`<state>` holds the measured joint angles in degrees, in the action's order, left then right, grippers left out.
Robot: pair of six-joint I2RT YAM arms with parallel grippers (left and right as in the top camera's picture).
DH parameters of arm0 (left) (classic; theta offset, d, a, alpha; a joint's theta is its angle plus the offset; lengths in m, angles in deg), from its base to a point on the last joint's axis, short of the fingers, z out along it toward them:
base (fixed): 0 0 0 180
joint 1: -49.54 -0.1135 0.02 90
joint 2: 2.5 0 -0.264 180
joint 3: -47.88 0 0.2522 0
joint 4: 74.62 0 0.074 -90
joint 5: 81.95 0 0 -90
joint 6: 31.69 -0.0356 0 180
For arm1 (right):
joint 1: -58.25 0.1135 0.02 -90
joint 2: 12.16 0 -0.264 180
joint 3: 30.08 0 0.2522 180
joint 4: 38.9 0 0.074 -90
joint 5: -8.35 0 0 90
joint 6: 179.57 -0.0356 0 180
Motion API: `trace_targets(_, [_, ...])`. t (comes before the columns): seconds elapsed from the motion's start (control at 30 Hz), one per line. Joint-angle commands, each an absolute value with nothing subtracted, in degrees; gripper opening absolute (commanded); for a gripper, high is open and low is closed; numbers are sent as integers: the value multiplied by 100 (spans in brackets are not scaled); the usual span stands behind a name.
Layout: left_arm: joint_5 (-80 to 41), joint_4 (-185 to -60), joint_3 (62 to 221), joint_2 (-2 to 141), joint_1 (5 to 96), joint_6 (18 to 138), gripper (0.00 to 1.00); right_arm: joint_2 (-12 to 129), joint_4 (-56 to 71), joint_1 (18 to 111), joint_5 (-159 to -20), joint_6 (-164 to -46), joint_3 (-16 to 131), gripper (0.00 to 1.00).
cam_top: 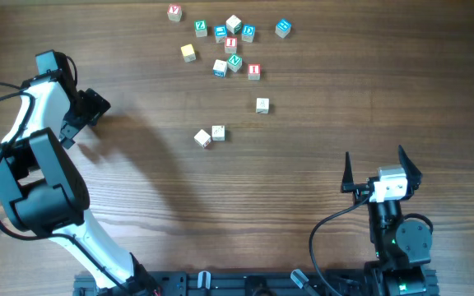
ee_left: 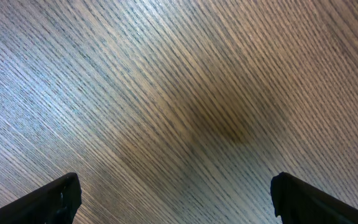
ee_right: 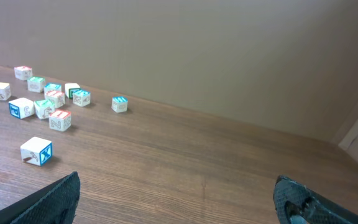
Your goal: Form a tower
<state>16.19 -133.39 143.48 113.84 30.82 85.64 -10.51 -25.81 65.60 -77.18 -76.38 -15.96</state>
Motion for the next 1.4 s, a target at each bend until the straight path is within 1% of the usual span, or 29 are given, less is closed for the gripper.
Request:
trace_targets(0.0, [1691, -13355, 14317, 11388, 3062, 8575, 100, -1075, -2594, 6580, -7810, -7605, -1602, 100])
trace_targets(0.03, [1691, -13355, 14317, 11388, 3062, 8577, 100, -1075, -2596, 6580, -7760, -7529, -1602, 100])
trace_targets(0.13, [1691, -13355, 14317, 11388, 3062, 8577, 100, -1075, -2596, 6578, -7707, -6773, -1602, 100])
trace_targets(0.3, [1691, -13357, 14317, 11388, 3062, 8575, 100, -1075, -2596, 6580, -7723, -6687, -1602, 100])
trace_targets(0.4, [1691, -13355, 14317, 11388, 3062, 8575, 100, -1075, -2710, 6580, -7786, -5031, -1602, 100])
trace_targets(0.47, [1691, -13355, 14317, 11388, 3062, 8575, 100, -1075, -2589, 6580, -7836, -4242, -1602, 100])
trace_targets(0.57, [1691, -13355, 14317, 11388, 3062, 8575, 100, -1060, -2544, 6580, -8743, -4089, -1602, 100])
trace_targets(0.63, [1691, -13355, 14317, 11388, 3062, 8577, 100, -1025, -2585, 6580, -9198, -4283, -1602, 100])
trace_targets(0.73, [1691, -13357, 14317, 11388, 3062, 8577, 100, -877, -2681, 6580, -10308, -5273, -1602, 100])
trace_targets(0.8, [1691, -13355, 14317, 11388, 3062, 8575, 100, -754, -2703, 6580, -10728, -5942, -1602, 100])
trace_targets(0.9, [1691, -13355, 14317, 11388, 3062, 8577, 100, -599, -2729, 6580, -10686, -5890, -1602, 100])
trace_targets(0.93, [1691, -13355, 14317, 11388, 3062, 8575, 100, -595, -2749, 6580, -10678, -5647, -1602, 100])
trace_targets(0.97, [1691, -13355, 14317, 11388, 3062, 8577, 100, -595, -2786, 6580, -10675, -5745, -1602, 100])
trace_targets(1.07, [1691, -13355, 14317, 11388, 3062, 8577, 100, -595, -2948, 6578, -10208, -6587, -1602, 100])
trace_targets(1.17, [1691, -13355, 14317, 11388, 3062, 8575, 100, -595, -3090, 6578, -10076, -7275, -1602, 100])
trace_targets(1.2, [1691, -13355, 14317, 11388, 3062, 8577, 100, -595, -3077, 6580, -10177, -7608, -1600, 100])
trace_targets(1.27, [1691, -13355, 14317, 11388, 3062, 8577, 100, -595, -3044, 6580, -10809, -8088, -1602, 100])
trace_targets(1.3, [1691, -13355, 14317, 11388, 3062, 8575, 100, -595, -3042, 6580, -11325, -8230, -1602, 100])
trace_targets(1.37, [1691, -13355, 14317, 11388, 3062, 8575, 100, -595, -3037, 6580, -11709, -8268, -1602, 100])
